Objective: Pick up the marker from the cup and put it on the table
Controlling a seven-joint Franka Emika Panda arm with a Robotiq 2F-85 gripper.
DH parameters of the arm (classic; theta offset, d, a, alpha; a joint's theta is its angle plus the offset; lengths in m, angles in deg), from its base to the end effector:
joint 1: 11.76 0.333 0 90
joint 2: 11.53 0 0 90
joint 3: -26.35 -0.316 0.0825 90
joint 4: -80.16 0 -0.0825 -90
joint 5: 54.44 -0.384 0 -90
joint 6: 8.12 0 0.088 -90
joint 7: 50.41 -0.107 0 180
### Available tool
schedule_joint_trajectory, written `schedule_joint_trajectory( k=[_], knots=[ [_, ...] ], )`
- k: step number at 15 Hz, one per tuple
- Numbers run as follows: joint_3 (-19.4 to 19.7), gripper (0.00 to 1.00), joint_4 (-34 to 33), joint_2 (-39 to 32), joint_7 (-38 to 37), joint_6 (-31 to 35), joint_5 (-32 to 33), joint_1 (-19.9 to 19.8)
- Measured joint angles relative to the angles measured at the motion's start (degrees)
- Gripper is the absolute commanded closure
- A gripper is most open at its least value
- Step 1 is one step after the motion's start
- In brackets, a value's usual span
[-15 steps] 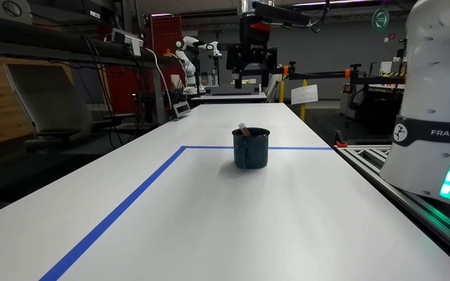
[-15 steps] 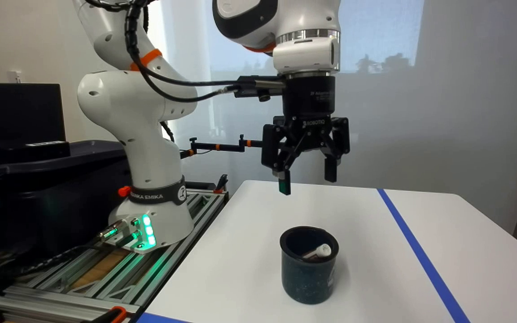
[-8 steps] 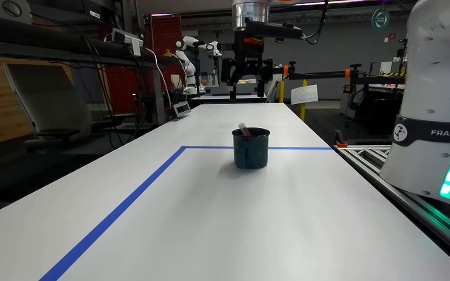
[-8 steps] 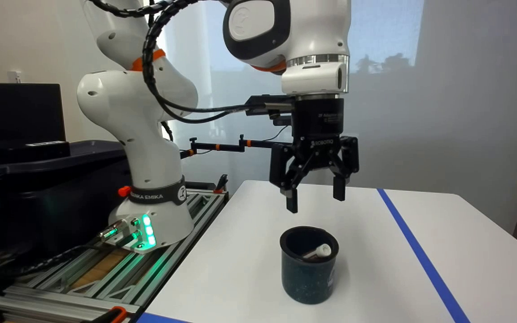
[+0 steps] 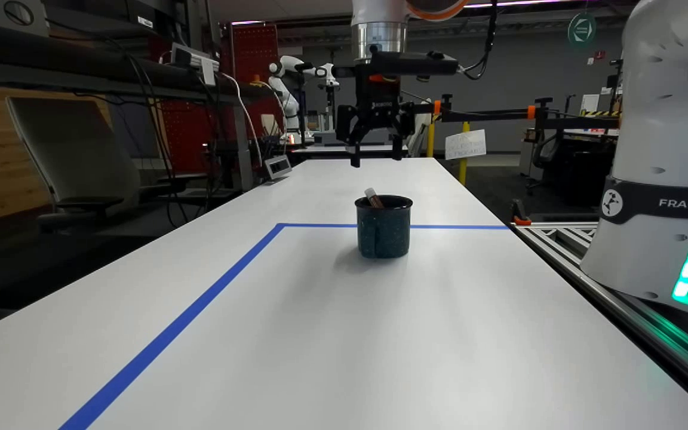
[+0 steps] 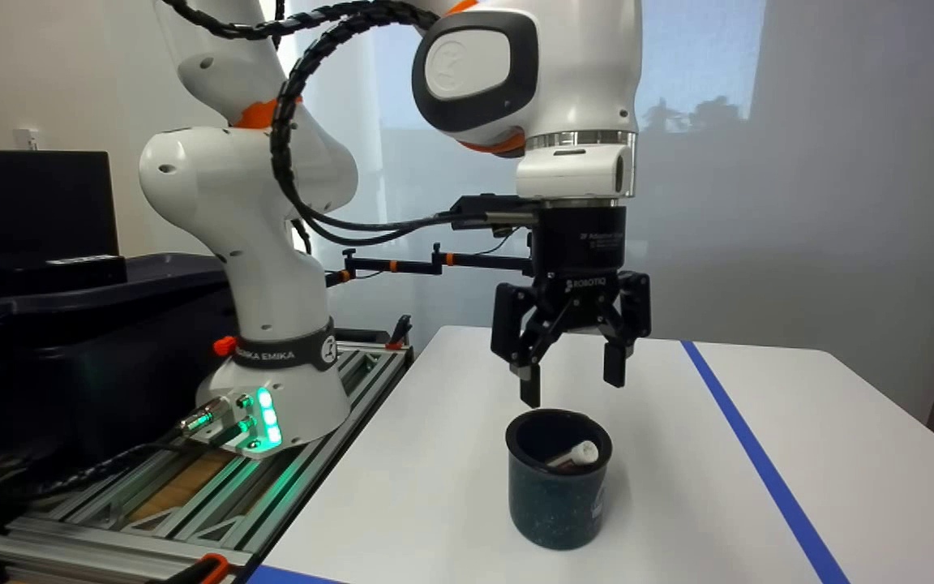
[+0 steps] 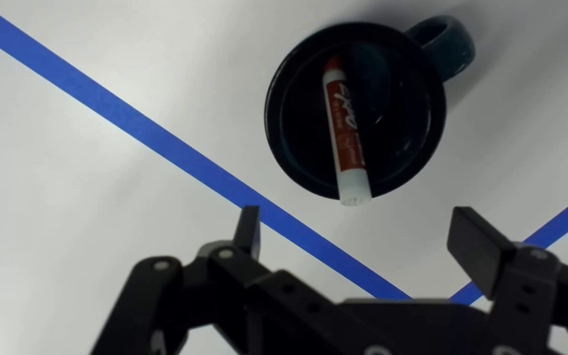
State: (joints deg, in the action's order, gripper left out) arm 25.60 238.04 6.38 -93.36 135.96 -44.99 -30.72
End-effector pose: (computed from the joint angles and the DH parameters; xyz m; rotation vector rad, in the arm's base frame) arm 0.3678 -0.1199 0.3176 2.7214 -1.3785 0.1407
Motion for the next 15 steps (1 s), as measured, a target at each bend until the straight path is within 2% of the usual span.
schedule_joint_trajectory(
  k=[1,2,8,15],
  knots=[
    [0.0,0.16,0.0,-0.5,-0.6,0.6,0.3,0.0],
    [0.0,0.23,0.0,-0.9,-0.9,1.1,0.4,0.1],
    [0.0,0.19,0.0,-3.2,-1.7,3.1,0.5,0.7],
    [0.1,0.35,0.0,-6.3,-2.1,5.9,0.5,1.8]
  ],
)
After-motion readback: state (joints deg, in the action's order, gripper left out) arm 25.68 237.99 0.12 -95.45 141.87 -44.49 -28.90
